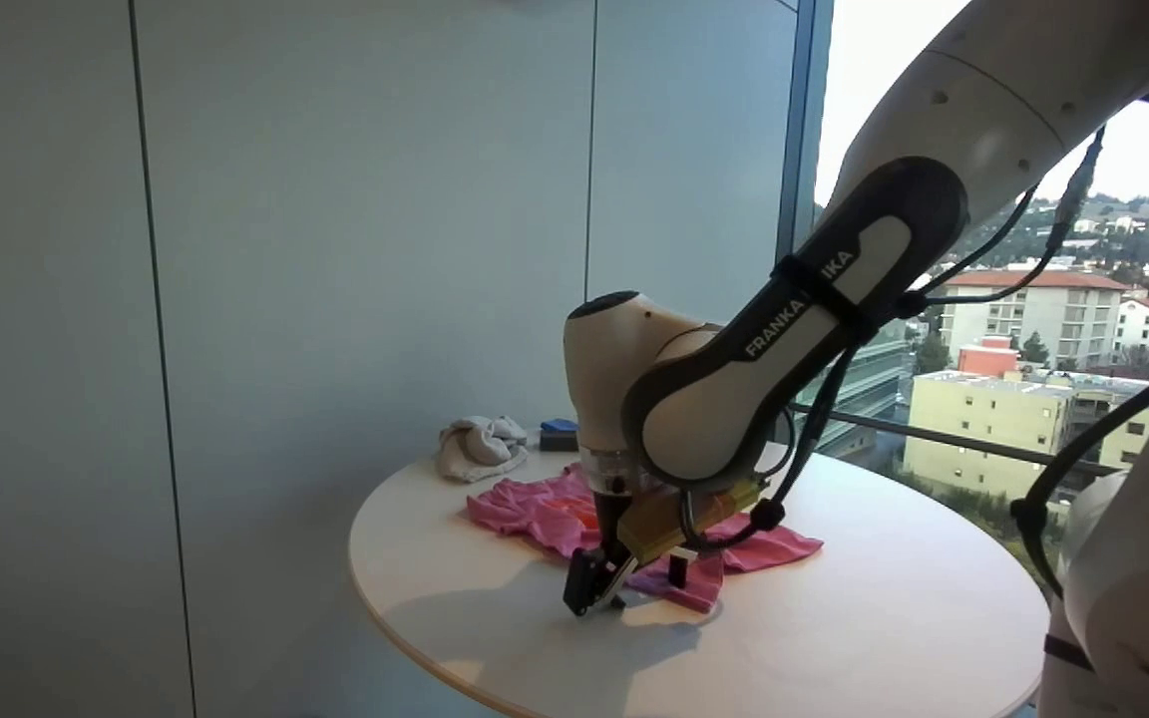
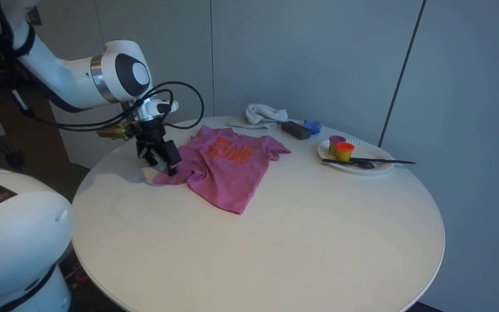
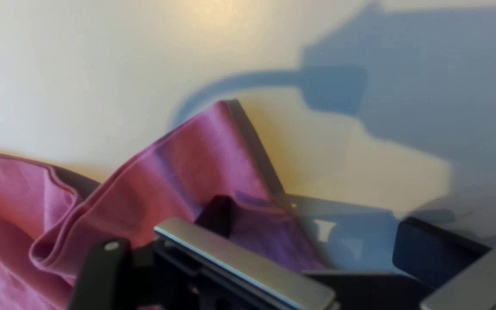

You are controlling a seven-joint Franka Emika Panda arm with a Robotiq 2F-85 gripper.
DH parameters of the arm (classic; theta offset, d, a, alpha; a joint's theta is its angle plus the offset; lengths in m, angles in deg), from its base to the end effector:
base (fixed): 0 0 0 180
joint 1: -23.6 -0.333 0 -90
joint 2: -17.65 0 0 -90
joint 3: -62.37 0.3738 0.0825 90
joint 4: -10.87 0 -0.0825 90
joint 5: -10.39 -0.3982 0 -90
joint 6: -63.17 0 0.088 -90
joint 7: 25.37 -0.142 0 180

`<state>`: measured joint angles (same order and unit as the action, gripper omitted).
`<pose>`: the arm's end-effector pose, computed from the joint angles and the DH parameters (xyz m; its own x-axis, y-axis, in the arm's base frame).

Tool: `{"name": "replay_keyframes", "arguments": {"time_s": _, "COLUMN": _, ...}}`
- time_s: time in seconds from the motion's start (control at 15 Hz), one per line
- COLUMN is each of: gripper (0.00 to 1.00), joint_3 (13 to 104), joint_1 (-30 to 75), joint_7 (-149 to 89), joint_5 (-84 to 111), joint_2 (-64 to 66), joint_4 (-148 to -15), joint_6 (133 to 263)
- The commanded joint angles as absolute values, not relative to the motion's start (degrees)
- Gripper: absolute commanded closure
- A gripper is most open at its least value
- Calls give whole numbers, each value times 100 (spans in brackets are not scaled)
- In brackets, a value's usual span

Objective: Fold the pink shirt

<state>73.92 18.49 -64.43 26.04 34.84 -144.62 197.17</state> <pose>0.3615 0.0926 0.3234 0.9790 -0.1935 0.0637 -0.2034 -0.9464 0.2509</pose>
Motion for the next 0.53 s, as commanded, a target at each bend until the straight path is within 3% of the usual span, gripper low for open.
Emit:
{"name": "replay_keyframes", "arguments": {"time_s": 0.0, "gripper": 0, "joint_3": 7305, "joint_1": 2001, "joint_7": -6219, "joint_5": 2519, "joint_2": 3341, "joint_4": -14652, "joint_6": 21123}}
{"name": "replay_keyframes", "arguments": {"time_s": 0.07, "gripper": 25, "joint_3": 7246, "joint_1": 2017, "joint_7": -6093, "joint_5": 2405, "joint_2": 3274, "joint_4": -14735, "joint_6": 21556}}
{"name": "replay_keyframes", "arguments": {"time_s": 0.13, "gripper": 26, "joint_3": 7200, "joint_1": 2016, "joint_7": -5956, "joint_5": 2286, "joint_2": 3202, "joint_4": -14764, "joint_6": 21963}}
{"name": "replay_keyframes", "arguments": {"time_s": 0.47, "gripper": 59, "joint_3": 6766, "joint_1": 1426, "joint_7": -4322, "joint_5": 576, "joint_2": 2518, "joint_4": -14763, "joint_6": 23560}}
